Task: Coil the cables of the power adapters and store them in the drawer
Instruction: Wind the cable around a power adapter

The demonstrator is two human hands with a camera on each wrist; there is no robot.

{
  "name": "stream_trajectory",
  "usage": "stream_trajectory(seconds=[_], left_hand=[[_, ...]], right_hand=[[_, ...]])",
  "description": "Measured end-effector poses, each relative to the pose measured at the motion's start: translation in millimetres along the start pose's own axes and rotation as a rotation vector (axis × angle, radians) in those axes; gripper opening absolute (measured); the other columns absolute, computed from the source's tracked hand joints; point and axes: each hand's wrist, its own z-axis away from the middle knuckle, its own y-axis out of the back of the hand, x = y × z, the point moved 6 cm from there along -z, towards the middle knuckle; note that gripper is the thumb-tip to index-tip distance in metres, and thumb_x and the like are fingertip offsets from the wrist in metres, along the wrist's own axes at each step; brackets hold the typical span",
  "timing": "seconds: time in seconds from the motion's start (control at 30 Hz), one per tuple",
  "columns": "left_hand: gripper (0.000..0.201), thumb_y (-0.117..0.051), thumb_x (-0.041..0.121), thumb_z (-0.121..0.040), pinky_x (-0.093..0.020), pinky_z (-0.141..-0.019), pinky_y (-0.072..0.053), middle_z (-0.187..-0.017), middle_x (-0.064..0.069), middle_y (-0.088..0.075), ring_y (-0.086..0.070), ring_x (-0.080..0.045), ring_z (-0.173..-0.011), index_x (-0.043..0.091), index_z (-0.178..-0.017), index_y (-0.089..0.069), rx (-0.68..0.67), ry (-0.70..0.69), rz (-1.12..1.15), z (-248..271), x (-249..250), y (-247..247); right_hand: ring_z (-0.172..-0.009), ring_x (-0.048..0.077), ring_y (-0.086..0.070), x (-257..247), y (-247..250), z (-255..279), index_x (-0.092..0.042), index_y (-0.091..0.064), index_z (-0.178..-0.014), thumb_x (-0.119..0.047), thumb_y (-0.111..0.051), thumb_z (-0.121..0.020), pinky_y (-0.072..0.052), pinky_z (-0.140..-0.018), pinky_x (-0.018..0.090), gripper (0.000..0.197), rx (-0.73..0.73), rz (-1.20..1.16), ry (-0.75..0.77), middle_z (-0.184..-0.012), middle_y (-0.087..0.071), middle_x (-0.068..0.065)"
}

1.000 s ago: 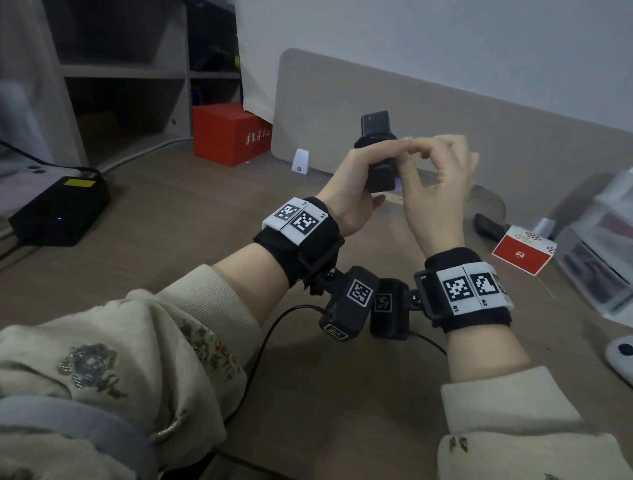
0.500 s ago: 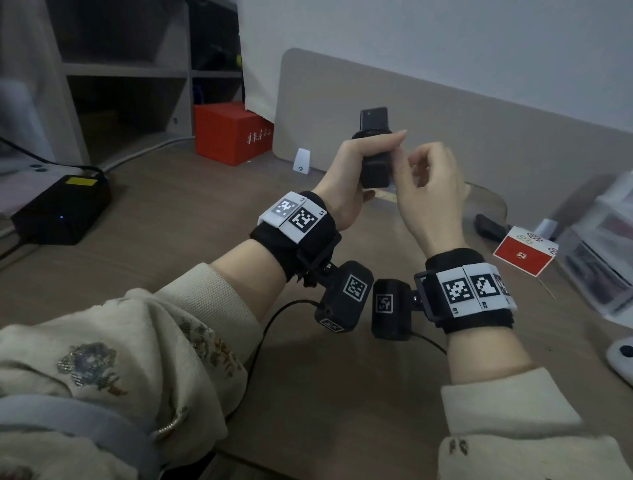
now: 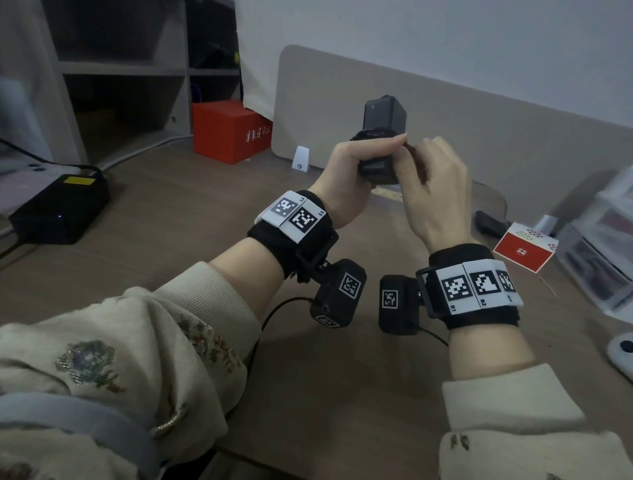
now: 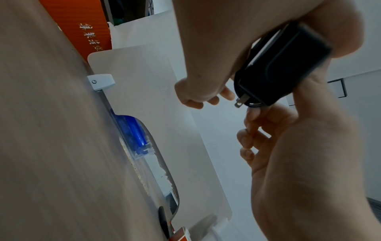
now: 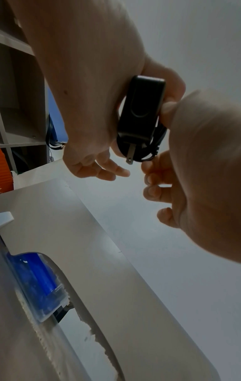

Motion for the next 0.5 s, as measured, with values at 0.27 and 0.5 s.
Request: stream_trajectory(seconds=[0.27,0.5], left_hand=[[0.014,-0.047,0.008,-0.089,-0.020,-0.063,-0.052,-0.071,-0.003,-0.062,-0.063,-0.013,-0.065,0.007,-0.080,-0.059,0.060,0.040,0.016,1.5,-3.2,-2.1],[0.008,-0.051,0.010,-0.086,-0.020,-0.062,-0.050,-0.074,-0.003,-0.058,-0.060,-0.012,-0.065,0.010,-0.081,-0.057,0.096,0.038,0.042,2.0,-5.1,0.6]], right_hand=[[-0.074,0.032,-0.046,0.8,0.1,-0.6,0.001,-0.049,-0.077,-0.049,-0.033,-0.097,-0.030,-0.063,0.037,0.057,-0.023,-0.005,0.067,-0.082,-0.042,0.009],[-0.076,0.031,-0.046,0.8,-3.2,-1.6,0.001,-0.049,-0.077,-0.046,-0.032,-0.098,-0.029,-0.065,0.036,0.055,-0.049,-0.012,0.066,-0.082,-0.042,0.009]])
